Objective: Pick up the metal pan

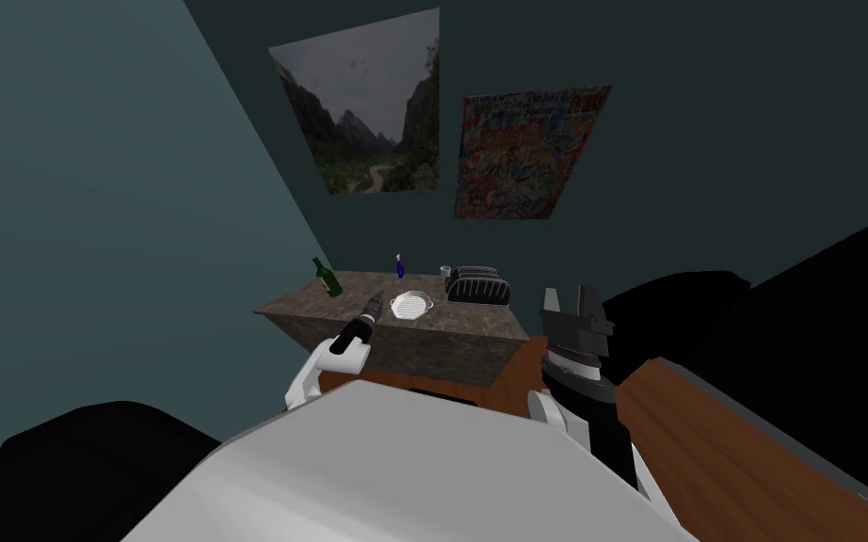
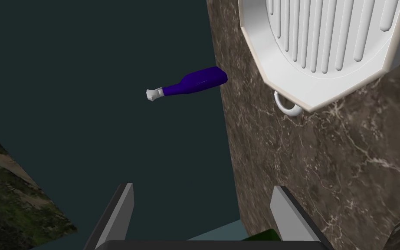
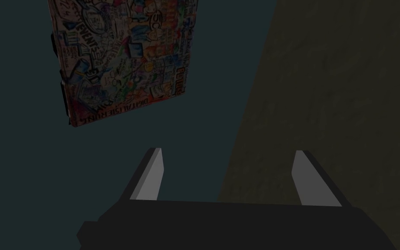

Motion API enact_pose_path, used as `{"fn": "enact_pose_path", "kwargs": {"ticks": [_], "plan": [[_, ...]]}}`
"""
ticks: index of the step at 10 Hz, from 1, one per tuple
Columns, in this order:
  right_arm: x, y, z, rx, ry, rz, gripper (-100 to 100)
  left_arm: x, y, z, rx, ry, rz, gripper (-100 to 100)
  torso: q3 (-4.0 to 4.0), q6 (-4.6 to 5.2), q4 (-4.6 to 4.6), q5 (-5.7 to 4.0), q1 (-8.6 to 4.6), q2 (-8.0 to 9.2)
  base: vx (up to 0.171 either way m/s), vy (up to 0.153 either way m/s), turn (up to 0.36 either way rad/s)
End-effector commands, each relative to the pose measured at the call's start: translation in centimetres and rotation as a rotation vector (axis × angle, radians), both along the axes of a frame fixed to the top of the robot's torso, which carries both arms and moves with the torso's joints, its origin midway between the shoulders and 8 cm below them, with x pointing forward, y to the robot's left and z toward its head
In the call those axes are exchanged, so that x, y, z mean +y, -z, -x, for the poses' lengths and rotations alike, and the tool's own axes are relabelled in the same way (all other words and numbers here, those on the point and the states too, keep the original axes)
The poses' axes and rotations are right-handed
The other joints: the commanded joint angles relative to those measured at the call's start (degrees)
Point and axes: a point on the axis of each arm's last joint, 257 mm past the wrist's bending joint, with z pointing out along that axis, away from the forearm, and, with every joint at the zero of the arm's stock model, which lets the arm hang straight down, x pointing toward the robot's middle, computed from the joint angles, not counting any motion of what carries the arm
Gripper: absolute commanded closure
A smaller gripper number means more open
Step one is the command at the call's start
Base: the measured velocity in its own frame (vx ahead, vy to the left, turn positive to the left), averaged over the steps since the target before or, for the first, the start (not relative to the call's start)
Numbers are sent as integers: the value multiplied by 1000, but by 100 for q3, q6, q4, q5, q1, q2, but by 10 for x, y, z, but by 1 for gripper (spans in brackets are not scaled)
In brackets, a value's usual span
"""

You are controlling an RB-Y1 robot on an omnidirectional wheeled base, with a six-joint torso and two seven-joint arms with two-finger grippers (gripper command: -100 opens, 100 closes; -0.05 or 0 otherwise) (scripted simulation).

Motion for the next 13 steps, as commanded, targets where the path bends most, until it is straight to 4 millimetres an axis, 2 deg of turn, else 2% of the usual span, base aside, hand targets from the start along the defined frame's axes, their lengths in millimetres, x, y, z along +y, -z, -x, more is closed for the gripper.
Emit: {"fn": "enact_pose_path", "kwargs": {"ticks": [1,13], "plan": [[0,0,0,0,0,0,0,4,9,3,39,-19,9,-100,0,0,0,0,0,0,3,3,-71],[0,0,0,0,0,0,0,32,57,28,258,-160,91,-100,-1,-4,-1,-1,-2,-2,7,-4,-80]]}}
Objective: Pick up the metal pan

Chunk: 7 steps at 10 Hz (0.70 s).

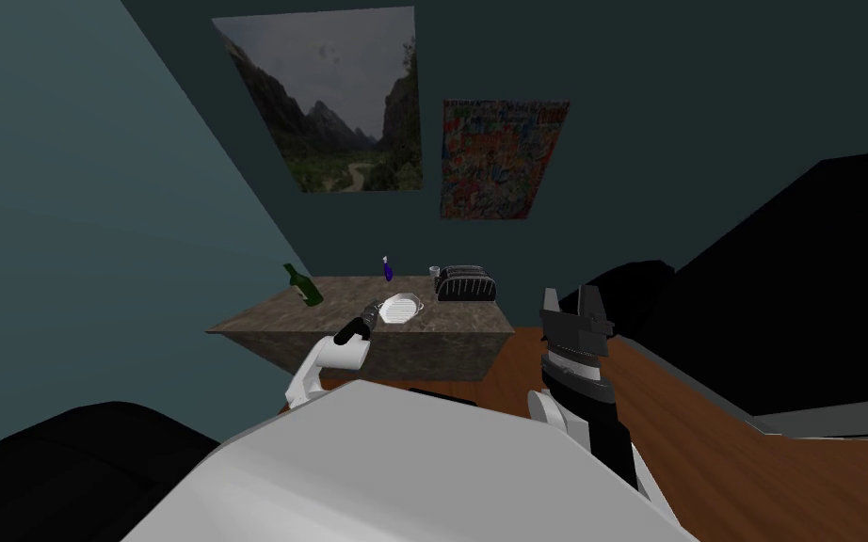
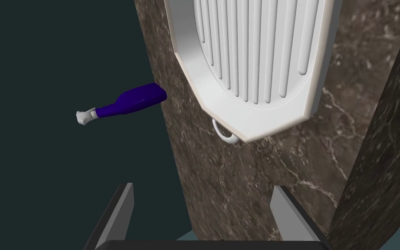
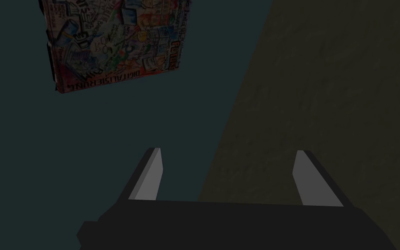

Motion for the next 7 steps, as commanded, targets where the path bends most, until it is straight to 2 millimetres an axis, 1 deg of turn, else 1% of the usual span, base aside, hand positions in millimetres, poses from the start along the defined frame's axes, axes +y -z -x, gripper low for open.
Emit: {"fn": "enact_pose_path", "kwargs": {"ticks": [1,2,7], "plan": [[0,0,0,0,0,0,0,4,8,6,38,-21,13,-100,0,0,0,0,0,0,13,-9,-60],[0,0,0,0,0,0,0,4,9,7,44,-23,14,-100,0,-3,0,0,0,0,5,-6,25],[0,0,0,0,0,0,0,14,31,27,144,-101,70,-100,0,-3,0,0,0,0,12,-13,-105]]}}
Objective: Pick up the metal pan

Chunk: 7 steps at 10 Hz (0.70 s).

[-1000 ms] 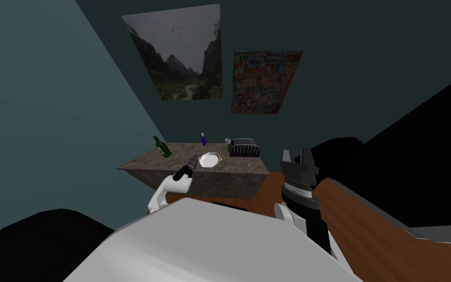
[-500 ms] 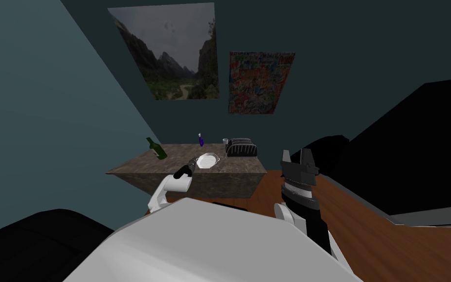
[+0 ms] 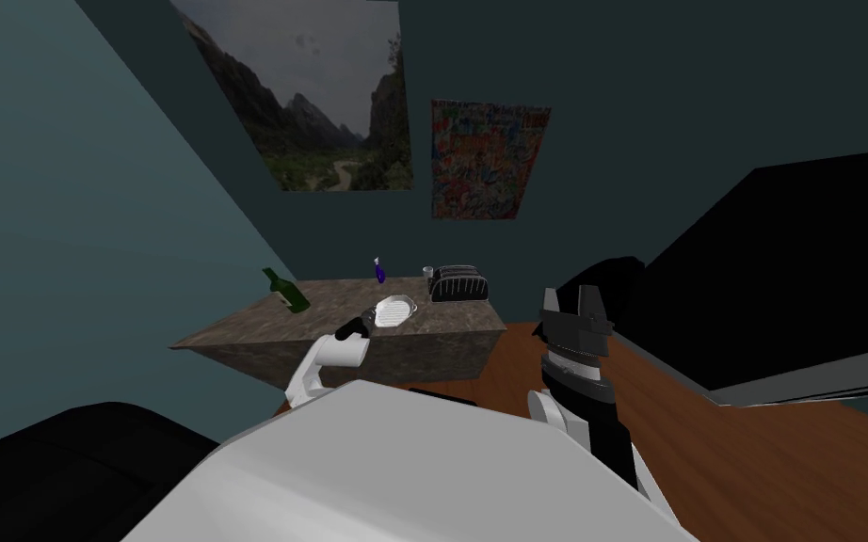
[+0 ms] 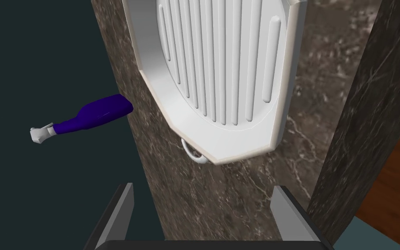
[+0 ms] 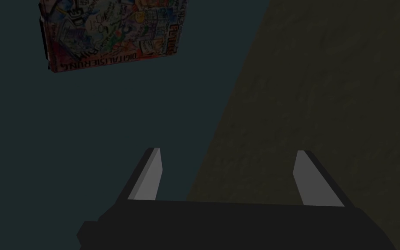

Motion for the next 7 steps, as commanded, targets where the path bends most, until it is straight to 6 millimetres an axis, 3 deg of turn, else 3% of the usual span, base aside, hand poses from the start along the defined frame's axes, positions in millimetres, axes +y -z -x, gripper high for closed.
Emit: {"fn": "enact_pose_path", "kwargs": {"ticks": [1,7], "plan": [[0,0,0,0,0,0,0,2,6,7,32,-19,13,-100,0,0,0,0,0,0,12,-12,-68],[0,0,0,0,0,0,0,6,31,36,151,-113,92,-100,-1,-4,-1,-1,-1,-2,18,-17,-98]]}}
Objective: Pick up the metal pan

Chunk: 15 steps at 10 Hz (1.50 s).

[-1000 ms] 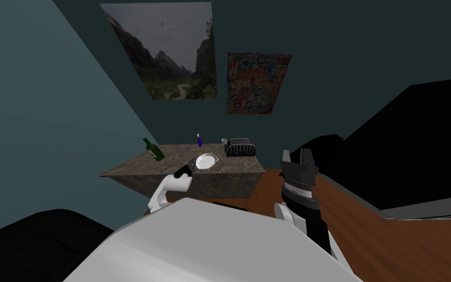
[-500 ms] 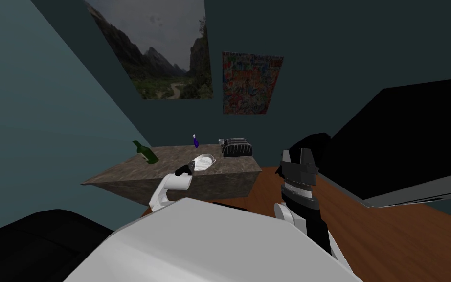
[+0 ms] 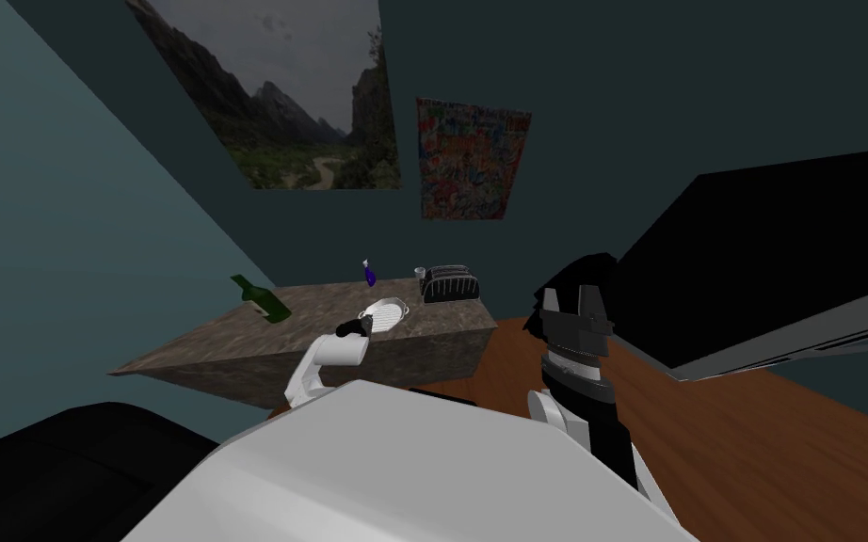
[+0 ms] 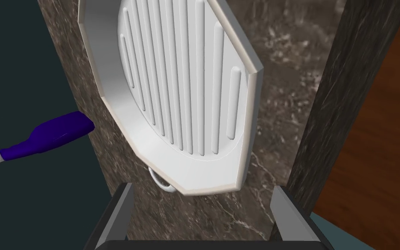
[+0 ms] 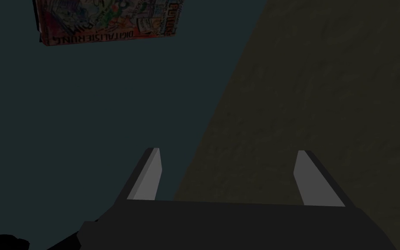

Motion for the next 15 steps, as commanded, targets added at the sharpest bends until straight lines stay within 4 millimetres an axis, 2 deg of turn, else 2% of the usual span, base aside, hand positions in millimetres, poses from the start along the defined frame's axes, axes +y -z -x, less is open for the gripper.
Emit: {"fn": "enact_pose_path", "kwargs": {"ticks": [1,7,8,9,10,13,14,15], "plan": [[0,0,0,0,0,0,0,0,8,10,36,-31,29,-100,0,0,0,0,0,0,22,-17,-152],[0,0,0,0,0,0,0,-14,28,33,120,-108,130,-100,1,-1,0,0,-1,1,16,-13,-84],[0,0,0,0,0,0,0,-11,25,30,108,-97,113,-100,1,-1,0,0,-2,1,7,-6,-18],[0,0,0,0,0,0,0,-11,26,31,112,-100,116,0,2,-3,1,0,2,4,0,0,0],[0,0,0,0,0,0,0,-10,31,27,112,-97,116,-100,3,-2,1,1,4,6,8,6,16],[0,0,0,0,0,0,0,-9,44,20,112,-91,116,-100,0,-2,0,3,12,1,15,14,20],[0,0,0,0,0,0,0,-9,41,21,112,-92,116,-100,0,-2,0,3,13,0,8,8,3],[0,0,0,0,0,0,0,-9,41,20,111,-92,116,100,2,-2,1,2,10,3,0,0,0]]}}
